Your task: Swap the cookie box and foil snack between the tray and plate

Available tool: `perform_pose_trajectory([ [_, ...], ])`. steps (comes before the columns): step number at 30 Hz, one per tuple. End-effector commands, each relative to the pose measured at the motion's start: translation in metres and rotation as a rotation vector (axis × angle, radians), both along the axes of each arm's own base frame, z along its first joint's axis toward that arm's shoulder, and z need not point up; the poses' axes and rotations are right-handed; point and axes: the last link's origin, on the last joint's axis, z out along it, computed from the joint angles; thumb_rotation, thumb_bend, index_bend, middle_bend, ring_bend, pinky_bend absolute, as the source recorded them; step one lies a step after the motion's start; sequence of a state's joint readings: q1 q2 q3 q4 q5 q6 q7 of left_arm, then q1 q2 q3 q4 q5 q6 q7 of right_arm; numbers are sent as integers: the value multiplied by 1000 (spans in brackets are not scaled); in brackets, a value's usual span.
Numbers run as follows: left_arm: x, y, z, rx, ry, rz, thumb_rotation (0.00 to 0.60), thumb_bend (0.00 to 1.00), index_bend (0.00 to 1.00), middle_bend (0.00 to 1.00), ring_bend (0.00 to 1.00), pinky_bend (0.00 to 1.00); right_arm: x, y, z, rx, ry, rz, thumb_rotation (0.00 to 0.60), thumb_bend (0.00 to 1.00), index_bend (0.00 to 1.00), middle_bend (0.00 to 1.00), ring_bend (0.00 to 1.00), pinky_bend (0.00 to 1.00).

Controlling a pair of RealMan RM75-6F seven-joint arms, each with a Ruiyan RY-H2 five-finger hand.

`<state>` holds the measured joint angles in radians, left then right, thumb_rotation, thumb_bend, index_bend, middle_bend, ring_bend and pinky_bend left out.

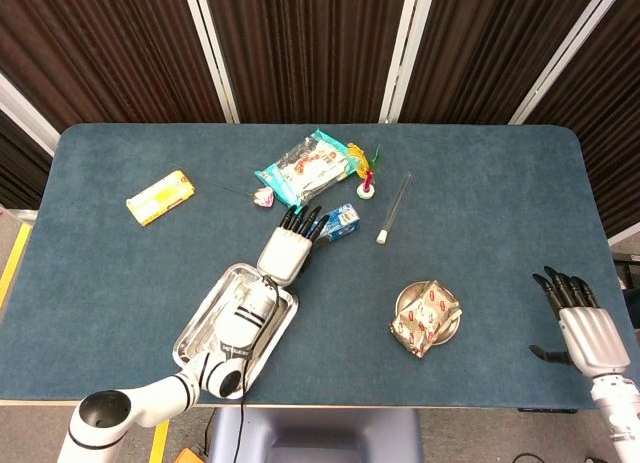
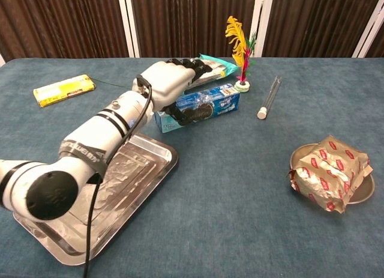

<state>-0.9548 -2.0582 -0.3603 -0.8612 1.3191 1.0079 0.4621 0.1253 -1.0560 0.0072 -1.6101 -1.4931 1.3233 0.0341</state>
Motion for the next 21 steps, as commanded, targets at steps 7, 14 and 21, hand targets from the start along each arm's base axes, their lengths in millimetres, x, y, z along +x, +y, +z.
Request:
perform_pose_trajectory([
  [7, -91, -94, 113, -3, -27, 123, 600, 382, 0, 0, 0, 35, 23, -1, -22, 87, 10, 134, 600, 128, 0, 0, 0, 0],
  [14, -173, -160, 174, 65, -5, 243, 600, 383, 0, 0, 0, 43, 57, -33, -66, 236, 127, 282, 600, 128, 0, 0, 0, 0],
  [21, -211, -193, 210, 198, -140, 255, 600, 384, 0, 0, 0, 42, 66, -51, -111, 324, 203, 343, 600, 171, 57, 0, 0, 0],
])
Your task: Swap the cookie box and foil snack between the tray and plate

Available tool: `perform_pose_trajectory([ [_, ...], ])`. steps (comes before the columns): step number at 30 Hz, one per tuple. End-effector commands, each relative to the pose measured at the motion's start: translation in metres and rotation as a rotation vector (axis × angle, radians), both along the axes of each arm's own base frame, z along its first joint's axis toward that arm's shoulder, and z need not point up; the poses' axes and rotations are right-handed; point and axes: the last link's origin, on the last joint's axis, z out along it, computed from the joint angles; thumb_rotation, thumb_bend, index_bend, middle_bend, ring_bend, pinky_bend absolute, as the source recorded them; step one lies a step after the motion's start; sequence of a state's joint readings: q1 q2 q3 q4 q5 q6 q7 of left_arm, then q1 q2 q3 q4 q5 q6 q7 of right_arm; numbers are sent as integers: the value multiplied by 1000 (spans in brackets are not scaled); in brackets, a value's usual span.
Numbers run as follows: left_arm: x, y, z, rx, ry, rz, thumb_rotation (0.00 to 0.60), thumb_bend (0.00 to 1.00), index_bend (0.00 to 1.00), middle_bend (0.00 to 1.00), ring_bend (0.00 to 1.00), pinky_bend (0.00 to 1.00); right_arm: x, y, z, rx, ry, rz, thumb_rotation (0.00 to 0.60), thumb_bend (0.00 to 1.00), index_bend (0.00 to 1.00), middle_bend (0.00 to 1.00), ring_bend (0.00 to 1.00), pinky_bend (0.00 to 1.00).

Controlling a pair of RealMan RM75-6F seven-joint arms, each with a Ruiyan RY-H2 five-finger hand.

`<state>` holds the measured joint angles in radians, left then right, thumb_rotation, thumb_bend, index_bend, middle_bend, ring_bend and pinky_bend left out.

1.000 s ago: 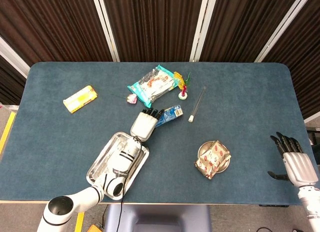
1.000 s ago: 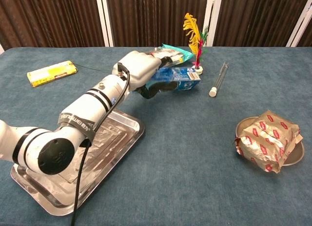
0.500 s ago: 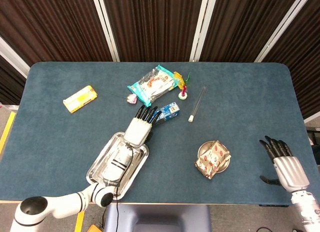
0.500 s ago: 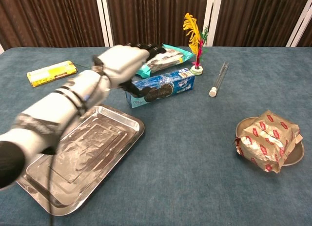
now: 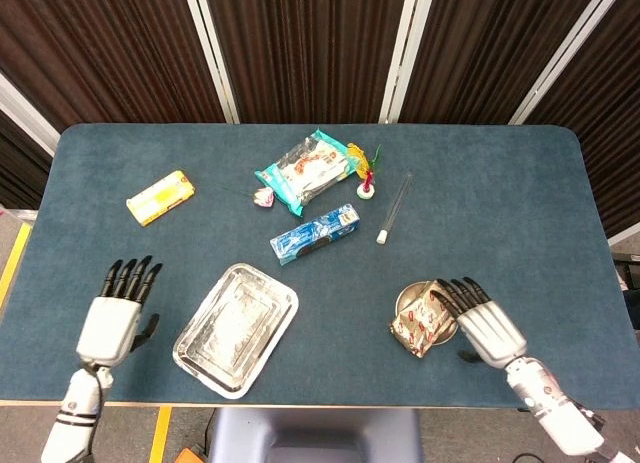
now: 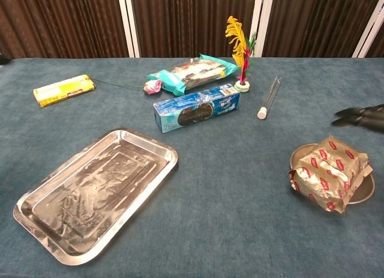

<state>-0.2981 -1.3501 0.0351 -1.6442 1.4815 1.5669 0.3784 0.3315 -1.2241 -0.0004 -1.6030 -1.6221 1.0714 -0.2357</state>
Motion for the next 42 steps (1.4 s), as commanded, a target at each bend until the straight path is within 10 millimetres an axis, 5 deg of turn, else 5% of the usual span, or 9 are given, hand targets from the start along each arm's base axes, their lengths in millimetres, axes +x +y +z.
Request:
perform_pose_trajectory([
  [1, -23, -25, 21, 48, -45, -5, 600, 383, 0, 0, 0, 42, 5, -11, -18, 21, 41, 38, 600, 173, 66, 0, 0, 0],
  [8, -41, -25, 29, 63, -54, 35, 600, 384, 0, 0, 0, 46, 7, -27, -41, 21, 71, 31, 600, 206, 112, 2, 0, 4],
  [16, -43, -23, 28, 72, -59, 11, 600, 382, 0, 0, 0, 46, 7, -45, -50, -29, 83, 13, 600, 271, 392, 190, 24, 132],
  [21, -42, -21, 27, 75, -61, 1, 600, 382, 0, 0, 0, 45, 11, -50, -51, -60, 65, 24, 600, 282, 632, 371, 195, 259],
  [27, -41, -20, 27, 73, -56, 4, 600, 382, 0, 0, 0, 45, 12, -53, -50, -82, 47, 24, 600, 288, 770, 499, 387, 451],
  [30, -40, -21, 28, 72, -54, 4, 600, 382, 0, 0, 0, 45, 13, -53, -46, -95, 28, 22, 600, 293, 811, 535, 472, 514],
  [36, -35, -29, 31, 87, -82, 0, 600, 382, 0, 0, 0, 47, 10, -38, -22, -149, -3, 27, 600, 295, 823, 558, 485, 517],
  [42, -35, -33, 34, 95, -61, -2, 600, 382, 0, 0, 0, 48, 36, -22, -17, -112, -90, 86, 600, 295, 829, 562, 485, 517],
])
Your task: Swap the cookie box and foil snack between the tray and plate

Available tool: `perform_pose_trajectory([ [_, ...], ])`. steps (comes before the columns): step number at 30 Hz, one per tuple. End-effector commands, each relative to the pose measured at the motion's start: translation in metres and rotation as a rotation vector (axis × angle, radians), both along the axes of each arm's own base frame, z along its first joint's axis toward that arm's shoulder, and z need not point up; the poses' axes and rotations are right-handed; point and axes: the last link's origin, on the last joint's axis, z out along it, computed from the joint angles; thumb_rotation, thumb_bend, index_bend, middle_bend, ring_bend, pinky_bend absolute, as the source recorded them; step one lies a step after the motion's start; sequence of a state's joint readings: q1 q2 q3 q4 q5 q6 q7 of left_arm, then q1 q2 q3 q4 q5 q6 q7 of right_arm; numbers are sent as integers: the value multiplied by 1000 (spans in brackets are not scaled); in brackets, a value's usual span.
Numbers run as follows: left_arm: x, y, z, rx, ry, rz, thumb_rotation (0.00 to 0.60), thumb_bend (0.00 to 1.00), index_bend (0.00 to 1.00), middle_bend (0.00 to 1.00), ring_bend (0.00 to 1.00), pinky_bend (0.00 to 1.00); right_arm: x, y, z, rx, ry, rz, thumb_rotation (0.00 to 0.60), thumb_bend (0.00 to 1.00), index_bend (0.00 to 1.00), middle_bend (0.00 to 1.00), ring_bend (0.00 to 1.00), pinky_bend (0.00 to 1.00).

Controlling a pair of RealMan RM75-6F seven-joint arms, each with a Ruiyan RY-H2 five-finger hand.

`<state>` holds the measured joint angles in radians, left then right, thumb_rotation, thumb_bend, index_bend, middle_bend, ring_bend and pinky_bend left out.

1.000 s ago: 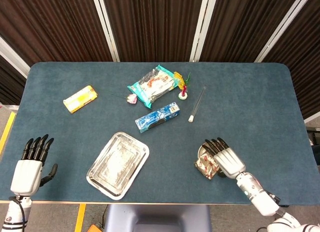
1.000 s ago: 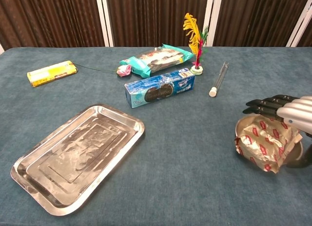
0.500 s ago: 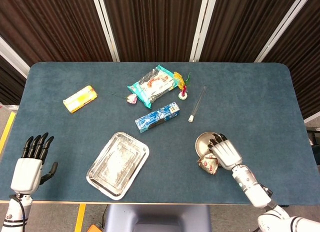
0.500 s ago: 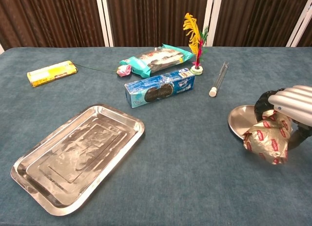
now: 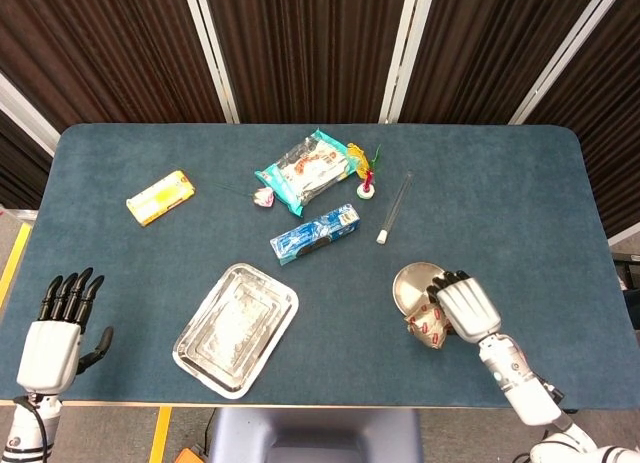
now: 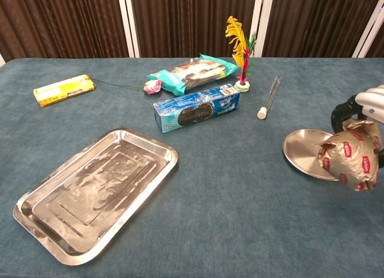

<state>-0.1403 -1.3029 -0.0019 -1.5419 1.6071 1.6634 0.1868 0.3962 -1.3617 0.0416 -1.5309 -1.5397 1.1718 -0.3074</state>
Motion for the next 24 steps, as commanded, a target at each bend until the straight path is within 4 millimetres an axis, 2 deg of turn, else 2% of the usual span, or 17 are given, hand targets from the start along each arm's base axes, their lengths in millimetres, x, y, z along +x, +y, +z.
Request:
perform_pose_trajectory([
  [1, -1, -2, 1, 4, 3, 2, 600, 382, 0, 0, 0, 48, 20, 13, -2, 52, -35, 60, 600, 295, 829, 562, 485, 517],
  [4, -1, -6, -1, 9, 2, -6, 600, 382, 0, 0, 0, 47, 49, 19, -20, 127, -46, 148, 600, 295, 826, 562, 484, 517],
  [7, -2, -5, -6, -9, 8, -10, 600, 382, 0, 0, 0, 48, 78, 20, -49, 190, -23, 233, 600, 295, 806, 563, 484, 513],
  [10, -4, -2, -7, -22, 8, -9, 600, 382, 0, 0, 0, 47, 93, 17, -75, 228, 30, 267, 600, 295, 708, 562, 459, 480],
  [11, -4, -1, -7, -25, 8, -9, 600, 381, 0, 0, 0, 48, 95, 17, -81, 246, 44, 266, 600, 295, 628, 551, 426, 445],
  [13, -6, 0, -6, -30, 8, -12, 600, 381, 0, 0, 0, 48, 98, 19, -91, 292, 74, 258, 600, 295, 289, 427, 308, 340],
  [14, -6, 1, -5, -31, 6, -12, 600, 381, 0, 0, 0, 49, 98, 19, -93, 313, 93, 256, 600, 295, 179, 355, 255, 298],
  [15, -7, 2, -4, -31, 6, -10, 600, 381, 0, 0, 0, 50, 97, 20, -93, 332, 112, 253, 600, 283, 39, 217, 144, 217],
  [16, -8, 4, -3, -28, 8, -6, 600, 381, 0, 0, 0, 51, 99, 21, -92, 349, 120, 248, 600, 258, 0, 117, 64, 150],
  [18, -10, 7, -1, -23, 6, 2, 600, 382, 0, 0, 0, 51, 102, 20, -86, 354, 108, 234, 600, 190, 0, 21, 0, 70],
  [21, -11, 13, 2, -33, 1, 11, 600, 381, 0, 0, 0, 51, 101, 13, -69, 351, 60, 170, 600, 125, 0, 0, 0, 13],
  [24, -12, 18, 4, -37, -3, 14, 600, 381, 0, 0, 0, 51, 93, 4, -43, 370, 14, 88, 600, 101, 0, 0, 0, 2],
])
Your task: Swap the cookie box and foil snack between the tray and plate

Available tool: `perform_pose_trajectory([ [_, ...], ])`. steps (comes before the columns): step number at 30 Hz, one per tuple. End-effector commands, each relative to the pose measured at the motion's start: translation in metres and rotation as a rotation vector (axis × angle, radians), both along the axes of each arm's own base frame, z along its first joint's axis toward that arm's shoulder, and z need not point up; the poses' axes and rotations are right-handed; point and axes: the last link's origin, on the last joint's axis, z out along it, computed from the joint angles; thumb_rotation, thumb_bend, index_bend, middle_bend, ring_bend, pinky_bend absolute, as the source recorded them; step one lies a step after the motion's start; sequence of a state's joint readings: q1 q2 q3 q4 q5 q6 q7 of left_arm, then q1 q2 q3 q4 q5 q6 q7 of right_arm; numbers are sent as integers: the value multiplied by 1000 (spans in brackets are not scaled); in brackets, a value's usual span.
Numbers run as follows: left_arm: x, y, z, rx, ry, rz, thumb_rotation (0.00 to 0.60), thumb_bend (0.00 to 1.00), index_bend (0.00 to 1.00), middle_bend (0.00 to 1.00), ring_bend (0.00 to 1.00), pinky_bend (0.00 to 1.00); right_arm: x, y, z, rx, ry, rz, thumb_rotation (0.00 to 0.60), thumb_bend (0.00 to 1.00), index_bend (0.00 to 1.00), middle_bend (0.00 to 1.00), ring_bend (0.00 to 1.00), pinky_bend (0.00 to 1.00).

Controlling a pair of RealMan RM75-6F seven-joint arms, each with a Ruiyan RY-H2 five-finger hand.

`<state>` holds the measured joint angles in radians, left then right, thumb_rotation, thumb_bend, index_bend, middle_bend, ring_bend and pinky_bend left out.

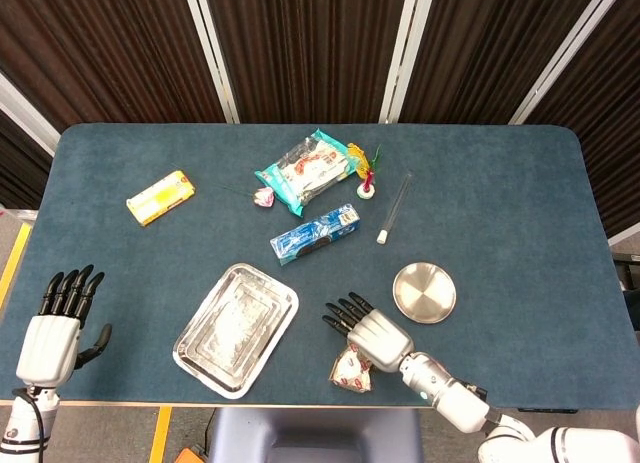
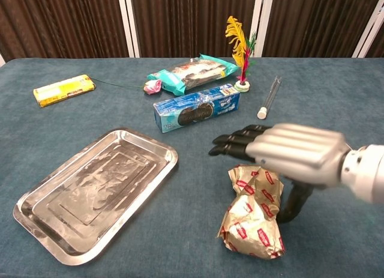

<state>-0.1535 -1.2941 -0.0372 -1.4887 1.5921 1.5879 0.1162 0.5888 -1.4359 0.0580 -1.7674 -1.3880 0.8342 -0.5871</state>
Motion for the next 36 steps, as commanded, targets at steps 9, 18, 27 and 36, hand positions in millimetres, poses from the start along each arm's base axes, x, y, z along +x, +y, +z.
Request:
perform_pose_trajectory([
  [9, -4, 10, -2, -74, -26, 31, 600, 383, 0, 0, 0, 35, -32, -65, 92, -153, -90, -241, 600, 93, 0, 0, 0, 0],
  [18, -4, 14, -6, -95, -33, 21, 600, 384, 0, 0, 0, 32, 23, -125, 34, -207, -80, -135, 600, 93, 0, 0, 0, 0],
  [27, -9, 20, -8, -92, -26, 49, 600, 383, 0, 0, 0, 32, 78, -161, -41, -218, -42, -116, 600, 105, 0, 37, 0, 0],
  [36, -15, 24, -5, -75, -26, 86, 600, 384, 0, 0, 0, 32, 104, -179, -82, -234, -13, -160, 600, 117, 44, 101, 0, 0],
])
